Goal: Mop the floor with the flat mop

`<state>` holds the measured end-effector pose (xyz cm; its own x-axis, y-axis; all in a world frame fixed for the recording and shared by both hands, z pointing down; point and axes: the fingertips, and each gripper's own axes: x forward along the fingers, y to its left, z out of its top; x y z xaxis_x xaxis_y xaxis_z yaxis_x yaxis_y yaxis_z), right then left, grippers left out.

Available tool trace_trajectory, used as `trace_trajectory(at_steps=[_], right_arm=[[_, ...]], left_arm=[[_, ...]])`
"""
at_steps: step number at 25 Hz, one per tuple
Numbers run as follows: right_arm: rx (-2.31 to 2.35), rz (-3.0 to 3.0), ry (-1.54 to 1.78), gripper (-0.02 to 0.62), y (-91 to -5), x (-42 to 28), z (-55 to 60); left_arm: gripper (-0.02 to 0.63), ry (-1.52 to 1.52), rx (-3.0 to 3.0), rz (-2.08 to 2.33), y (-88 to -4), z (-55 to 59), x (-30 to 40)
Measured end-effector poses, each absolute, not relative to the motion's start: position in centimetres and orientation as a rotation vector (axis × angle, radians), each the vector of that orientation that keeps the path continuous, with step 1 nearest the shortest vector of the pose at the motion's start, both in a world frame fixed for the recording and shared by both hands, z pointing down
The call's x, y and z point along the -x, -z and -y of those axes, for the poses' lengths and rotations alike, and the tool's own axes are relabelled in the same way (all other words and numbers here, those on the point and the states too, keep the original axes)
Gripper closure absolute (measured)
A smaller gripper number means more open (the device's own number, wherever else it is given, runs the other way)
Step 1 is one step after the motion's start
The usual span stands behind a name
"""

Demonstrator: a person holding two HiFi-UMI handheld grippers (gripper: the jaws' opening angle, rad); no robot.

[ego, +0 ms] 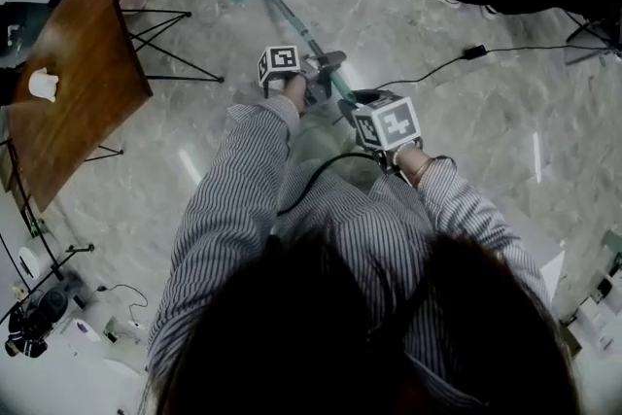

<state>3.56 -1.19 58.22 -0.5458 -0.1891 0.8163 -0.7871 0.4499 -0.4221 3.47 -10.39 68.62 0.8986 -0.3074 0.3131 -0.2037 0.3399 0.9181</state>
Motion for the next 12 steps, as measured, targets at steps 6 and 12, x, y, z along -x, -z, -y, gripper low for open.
trace_trajectory(at_steps=[6, 12], right_arm=[[-0.794, 1.985, -1.106, 0.469, -58.2, -9.6, -9.0], [-0.776, 1.988, -1.12, 0.469, -55.1, -15.0, -17.6]], left_arm=[[0.448, 0.153, -1.209, 0.459, -68.1, 0.3, -9.5], [0.457, 0.275, -1.164, 0.428, -65.2, -8.3, -14.9]])
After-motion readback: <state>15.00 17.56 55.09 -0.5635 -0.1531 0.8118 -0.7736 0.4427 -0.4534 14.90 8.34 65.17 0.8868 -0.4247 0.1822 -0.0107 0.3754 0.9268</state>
